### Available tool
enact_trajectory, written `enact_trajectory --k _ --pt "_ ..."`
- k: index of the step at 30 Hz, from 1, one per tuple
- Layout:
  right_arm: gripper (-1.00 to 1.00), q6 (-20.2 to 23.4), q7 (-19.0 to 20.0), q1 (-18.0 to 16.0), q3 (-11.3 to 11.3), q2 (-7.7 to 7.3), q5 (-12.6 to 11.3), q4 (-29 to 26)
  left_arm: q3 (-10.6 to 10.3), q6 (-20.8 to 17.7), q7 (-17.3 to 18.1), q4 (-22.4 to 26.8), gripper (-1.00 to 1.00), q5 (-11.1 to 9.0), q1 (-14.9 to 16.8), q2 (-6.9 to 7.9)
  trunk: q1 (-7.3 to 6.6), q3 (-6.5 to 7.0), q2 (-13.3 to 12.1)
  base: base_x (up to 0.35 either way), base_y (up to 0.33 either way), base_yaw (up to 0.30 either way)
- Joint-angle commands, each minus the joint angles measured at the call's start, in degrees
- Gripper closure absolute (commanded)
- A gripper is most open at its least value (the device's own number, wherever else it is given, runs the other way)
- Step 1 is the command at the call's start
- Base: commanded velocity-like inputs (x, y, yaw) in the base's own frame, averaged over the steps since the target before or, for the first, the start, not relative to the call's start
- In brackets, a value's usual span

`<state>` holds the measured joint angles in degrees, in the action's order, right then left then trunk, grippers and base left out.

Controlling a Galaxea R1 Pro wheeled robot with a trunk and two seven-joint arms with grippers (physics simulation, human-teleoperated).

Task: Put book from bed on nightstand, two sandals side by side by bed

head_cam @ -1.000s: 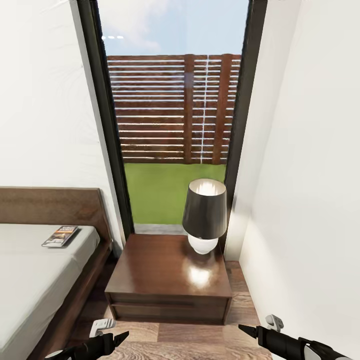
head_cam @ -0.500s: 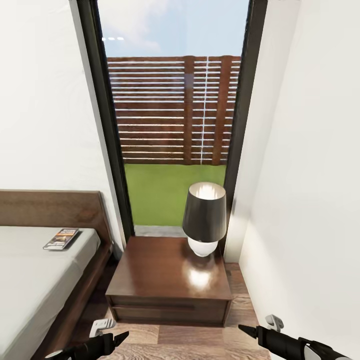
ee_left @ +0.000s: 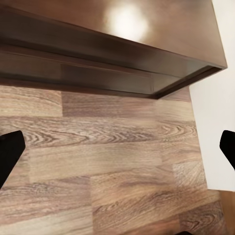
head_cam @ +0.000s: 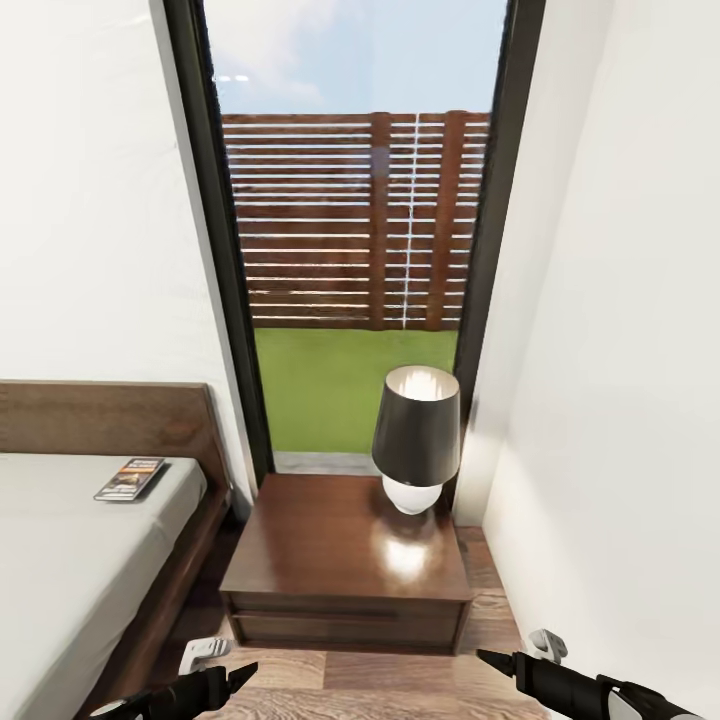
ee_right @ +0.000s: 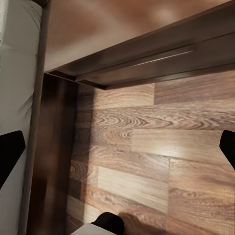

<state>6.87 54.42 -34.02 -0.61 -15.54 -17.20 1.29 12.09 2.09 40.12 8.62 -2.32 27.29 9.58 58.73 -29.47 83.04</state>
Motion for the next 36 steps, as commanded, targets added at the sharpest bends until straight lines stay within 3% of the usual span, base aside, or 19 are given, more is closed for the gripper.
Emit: enact_trajectory --k 1,14,26,36 --pt "-1.00 0.6 0.2 -0.1 0.0 -0.02 -0.5 0.1 -0.1 0.2 0.2 -0.1 -1.00 -0.2 0.0 0.01 0.00 -0.06 0.0 0.000 0.288 0.000" --pt "-1.00 0.6 0.2 -0.1 -0.1 -0.02 -0.5 0.1 0.0 0.3 0.1 -0.1 -1.00 -0.3 0.0 0.04 0.00 -0.06 0.0 0.014 0.131 0.000" --pt "-1.00 0.6 0.2 -0.1 -0.1 -0.02 -0.5 0.1 -0.1 0.3 0.1 -0.1 -1.00 -0.3 0.0 0.01 0.00 -0.06 0.0 0.218 0.200 0.000" --pt "-1.00 0.6 0.2 -0.1 0.0 -0.02 -0.5 0.2 0.0 0.4 0.1 -0.2 -1.00 -0.3 0.0 0.04 0.00 -0.06 0.0 0.129 0.019 0.000"
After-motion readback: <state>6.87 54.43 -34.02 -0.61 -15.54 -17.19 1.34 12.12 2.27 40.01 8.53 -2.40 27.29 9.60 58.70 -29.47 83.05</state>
